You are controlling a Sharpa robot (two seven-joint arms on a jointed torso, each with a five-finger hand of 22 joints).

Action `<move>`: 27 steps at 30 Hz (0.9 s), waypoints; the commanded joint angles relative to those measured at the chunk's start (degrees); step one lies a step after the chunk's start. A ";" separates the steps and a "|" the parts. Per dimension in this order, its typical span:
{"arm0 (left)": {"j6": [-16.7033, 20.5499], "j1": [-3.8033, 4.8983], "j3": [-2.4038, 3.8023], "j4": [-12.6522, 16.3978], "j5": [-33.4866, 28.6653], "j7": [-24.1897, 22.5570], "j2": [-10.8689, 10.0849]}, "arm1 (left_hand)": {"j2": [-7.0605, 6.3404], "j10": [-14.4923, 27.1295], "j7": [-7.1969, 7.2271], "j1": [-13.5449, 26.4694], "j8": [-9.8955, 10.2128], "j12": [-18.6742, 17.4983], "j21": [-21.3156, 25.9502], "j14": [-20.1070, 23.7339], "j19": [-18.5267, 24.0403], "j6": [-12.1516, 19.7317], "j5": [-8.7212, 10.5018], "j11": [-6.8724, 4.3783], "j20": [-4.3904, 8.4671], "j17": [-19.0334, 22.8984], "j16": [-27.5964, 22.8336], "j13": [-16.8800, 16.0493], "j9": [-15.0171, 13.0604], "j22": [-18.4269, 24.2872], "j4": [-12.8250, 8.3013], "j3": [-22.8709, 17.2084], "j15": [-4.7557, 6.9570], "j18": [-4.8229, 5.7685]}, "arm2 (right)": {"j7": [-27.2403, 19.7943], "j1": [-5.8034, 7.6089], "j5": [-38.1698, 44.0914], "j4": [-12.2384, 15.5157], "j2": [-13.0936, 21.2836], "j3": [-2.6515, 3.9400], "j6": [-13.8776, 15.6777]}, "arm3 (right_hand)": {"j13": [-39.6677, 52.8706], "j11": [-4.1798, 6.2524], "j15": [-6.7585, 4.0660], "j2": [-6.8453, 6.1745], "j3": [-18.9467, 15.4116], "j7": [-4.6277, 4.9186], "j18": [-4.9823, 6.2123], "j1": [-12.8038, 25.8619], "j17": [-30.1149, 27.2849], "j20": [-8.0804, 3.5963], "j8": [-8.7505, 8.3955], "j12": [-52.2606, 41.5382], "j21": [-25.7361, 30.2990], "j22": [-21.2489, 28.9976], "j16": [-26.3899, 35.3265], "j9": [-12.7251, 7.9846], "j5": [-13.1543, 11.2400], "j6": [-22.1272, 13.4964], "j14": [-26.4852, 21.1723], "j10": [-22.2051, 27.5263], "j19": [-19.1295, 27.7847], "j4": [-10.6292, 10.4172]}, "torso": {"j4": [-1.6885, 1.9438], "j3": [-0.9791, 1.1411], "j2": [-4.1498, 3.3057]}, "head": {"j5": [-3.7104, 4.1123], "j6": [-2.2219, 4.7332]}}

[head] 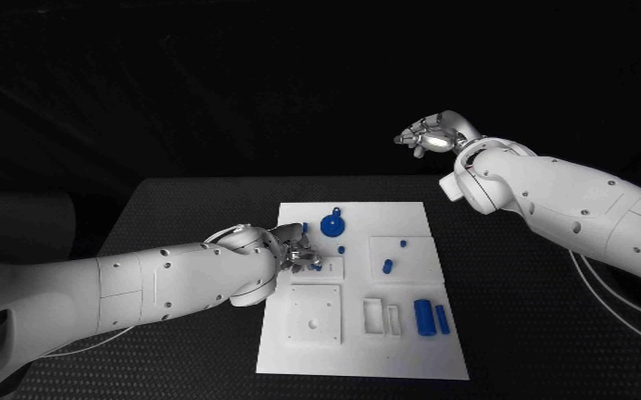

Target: Assemble the parts on the task board

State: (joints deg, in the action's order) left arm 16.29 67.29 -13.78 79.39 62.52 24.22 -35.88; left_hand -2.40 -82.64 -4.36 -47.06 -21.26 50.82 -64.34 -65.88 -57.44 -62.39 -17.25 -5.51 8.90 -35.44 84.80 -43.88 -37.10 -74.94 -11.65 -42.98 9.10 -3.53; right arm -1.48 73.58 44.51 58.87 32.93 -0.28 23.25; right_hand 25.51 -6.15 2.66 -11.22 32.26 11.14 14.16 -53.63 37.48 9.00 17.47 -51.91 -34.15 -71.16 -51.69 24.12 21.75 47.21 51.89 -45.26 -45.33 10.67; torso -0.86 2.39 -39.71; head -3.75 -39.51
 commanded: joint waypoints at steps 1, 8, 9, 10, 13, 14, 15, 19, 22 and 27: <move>-0.44 -0.02 0.00 0.20 -0.25 -0.19 0.15 | 1.77 1.18 4.88 -1.29 -0.39 0.42 -0.25 -3.08 -0.32 -8.52 -0.23 -1.33 6.60 0.10 0.29 0.06 -0.03 -0.95 0.29 0.35 3.53 -1.04 | -0.29 -0.03 -0.10 0.10 -0.07 -0.01 -0.78 | -0.10 -0.21 0.14 0.16 -0.32 0.15 0.67 0.33 -0.06 0.47 0.23 -0.26 0.30 -0.10 -0.36 -0.07 0.25 -0.23 -0.40 0.36 0.12 -0.16 | -0.01 0.02 -0.01 | 0.01 0.00; -1.19 -0.02 0.00 0.05 -0.73 -0.18 0.18 | 0.54 1.26 4.86 -0.59 -0.38 0.74 -0.30 -2.93 -0.17 -8.57 0.95 -1.29 6.59 0.24 0.42 0.10 -0.06 -0.92 0.83 1.14 3.52 -1.07 | -0.23 -0.04 -0.14 0.09 -0.08 -0.03 -0.93 | -0.20 -0.22 0.14 0.18 -0.34 0.16 0.69 0.33 -0.11 0.50 0.23 -0.32 0.33 -0.13 -0.39 -0.08 0.32 -0.24 -0.42 0.39 0.13 -0.16 | -0.03 0.05 -0.02 | 0.02 -0.02; -1.26 -0.02 0.00 0.03 -0.73 -0.17 0.20 | 0.25 1.27 4.87 -0.64 -0.38 0.79 -0.30 -2.91 -0.15 -8.57 1.16 -1.29 6.60 0.26 0.44 0.11 -0.06 -0.91 0.86 1.17 3.53 -1.09 | -0.22 -0.04 -0.15 0.10 -0.08 -0.03 -0.95 | -0.21 -0.22 0.15 0.18 -0.35 0.16 0.69 0.34 -0.11 0.50 0.23 -0.33 0.33 -0.13 -0.40 -0.08 0.33 -0.24 -0.42 0.39 0.13 -0.17 | -0.03 0.05 -0.02 | 0.01 -0.03; -1.26 -0.02 0.00 0.01 -0.73 -0.12 0.22 | -0.22 1.29 4.87 -0.74 -0.38 0.84 -0.31 -2.90 -0.14 -8.57 1.39 -1.29 6.62 0.29 0.47 0.13 -0.07 -0.91 0.86 1.20 3.54 -1.13 | -0.22 -0.04 -0.15 0.10 -0.08 -0.03 -0.95 | -0.23 -0.22 0.15 0.18 -0.35 0.16 0.70 0.34 -0.12 0.50 0.23 -0.34 0.33 -0.13 -0.40 -0.08 0.33 -0.24 -0.43 0.40 0.13 -0.17 | -0.03 0.06 -0.01 | -0.01 -0.04; -1.45 -0.02 0.00 -0.08 -0.71 -0.11 0.34 | -1.27 1.31 4.87 -0.95 -0.39 0.96 -0.34 -2.87 -0.16 -8.61 2.02 -1.30 6.65 0.36 0.54 0.18 -0.08 -0.88 1.07 1.33 3.55 -1.19 | -0.22 -0.04 -0.18 0.11 -0.06 -0.04 -1.00 | -0.26 -0.22 0.15 0.19 -0.36 0.16 0.70 0.35 -0.14 0.51 0.24 -0.36 0.34 -0.14 -0.42 -0.09 0.35 -0.23 -0.43 0.40 0.13 -0.18 | -0.03 0.07 -0.02 | -0.01 -0.09; -1.54 -0.02 0.00 -0.12 -0.71 -0.10 0.42 | -1.52 1.30 4.88 -1.13 -0.39 1.00 -0.36 -2.86 -0.17 -8.63 2.13 -1.31 6.66 0.38 0.56 0.20 -0.09 -0.88 1.04 1.32 3.56 -1.21 | -0.23 -0.04 -0.18 0.12 -0.05 -0.04 -1.00 | -0.28 -0.22 0.15 0.19 -0.37 0.16 0.71 0.36 -0.14 0.52 0.24 -0.37 0.34 -0.15 -0.42 -0.09 0.35 -0.23 -0.44 0.41 0.13 -0.19 | -0.03 0.07 -0.02 | 0.00 -0.09; -1.74 -0.02 0.00 -0.20 -0.71 -0.13 0.51 | -1.79 1.31 4.88 -1.32 -0.39 1.04 -0.38 -2.85 -0.17 -8.63 2.22 -1.31 6.67 0.40 0.58 0.21 -0.09 -0.88 1.01 1.31 3.56 -1.24 | -0.23 -0.04 -0.19 0.13 -0.05 -0.04 -1.02 | -0.29 -0.22 0.15 0.19 -0.37 0.16 0.71 0.37 -0.15 0.52 0.24 -0.38 0.34 -0.15 -0.43 -0.09 0.36 -0.23 -0.44 0.41 0.13 -0.19 | -0.05 0.07 -0.02 | -0.01 -0.08; -2.20 -0.04 0.00 -0.28 -0.66 -0.20 0.77 | -2.22 1.31 4.90 -2.05 -0.41 1.16 -0.42 -2.84 -0.20 -8.66 2.26 -1.32 6.70 0.46 0.66 0.26 -0.12 -0.87 0.83 1.24 3.58 -1.30 | -0.23 -0.04 -0.24 0.13 -0.04 -0.04 -1.06 | -0.42 -0.23 0.16 0.27 -0.42 0.16 0.73 0.48 -0.21 0.56 0.25 -0.46 0.37 -0.18 -0.47 -0.11 0.44 -0.23 -0.46 0.44 0.13 -0.29 | -0.07 0.05 -0.05 | -0.03 -0.10; -2.64 -0.07 0.00 -0.21 -0.66 -0.23 0.80 | -2.47 1.32 4.90 -2.80 -0.44 1.26 -0.46 -2.84 -0.20 -8.69 1.95 -1.32 6.69 0.51 0.74 0.31 -0.14 -0.86 0.56 1.17 3.58 -1.32 | -0.24 -0.04 -0.25 0.08 -0.07 -0.04 -1.06 | -0.49 -0.24 0.16 0.30 -0.45 0.16 0.74 0.54 -0.24 0.58 0.25 -0.51 0.38 -0.20 -0.50 -0.12 0.48 -0.23 -0.47 0.44 0.13 -0.34 | -0.08 0.06 -0.08 | 0.03 -0.12; -3.38 -0.07 0.00 0.06 -0.65 -0.26 0.68 | -2.74 1.32 4.89 -3.70 -0.47 1.41 -0.51 -2.82 -0.17 -8.73 1.39 -1.30 6.66 0.56 0.85 0.37 -0.17 -0.86 0.16 1.16 3.55 -1.32 | -0.29 -0.21 -0.41 -0.05 -0.21 -0.05 -1.11 | -0.61 -0.24 0.17 0.36 -0.49 0.16 0.77 0.62 -0.30 0.61 0.26 -0.60 0.41 -0.23 -0.55 -0.13 0.58 -0.23 -0.48 0.47 0.13 -0.40 | -0.06 0.11 -0.08 | 0.03 -0.27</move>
State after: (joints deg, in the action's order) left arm 14.90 67.40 -13.69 79.07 62.20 24.27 -35.46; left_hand -5.32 -82.64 -4.08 -50.11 -21.67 51.92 -64.55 -65.85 -57.44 -62.95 -15.70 -5.50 8.90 -34.92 85.46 -43.57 -37.22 -74.92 -11.22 -41.76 9.33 -4.35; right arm -1.43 73.47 44.32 58.82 32.82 -0.33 22.92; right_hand 24.94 -6.35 2.86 -11.00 31.94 11.13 14.16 -53.41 37.25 9.21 17.46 -52.13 -33.94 -71.34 -51.91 24.08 21.98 47.22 51.70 -45.05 -45.12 10.35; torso -0.92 2.46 -39.78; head -3.74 -39.72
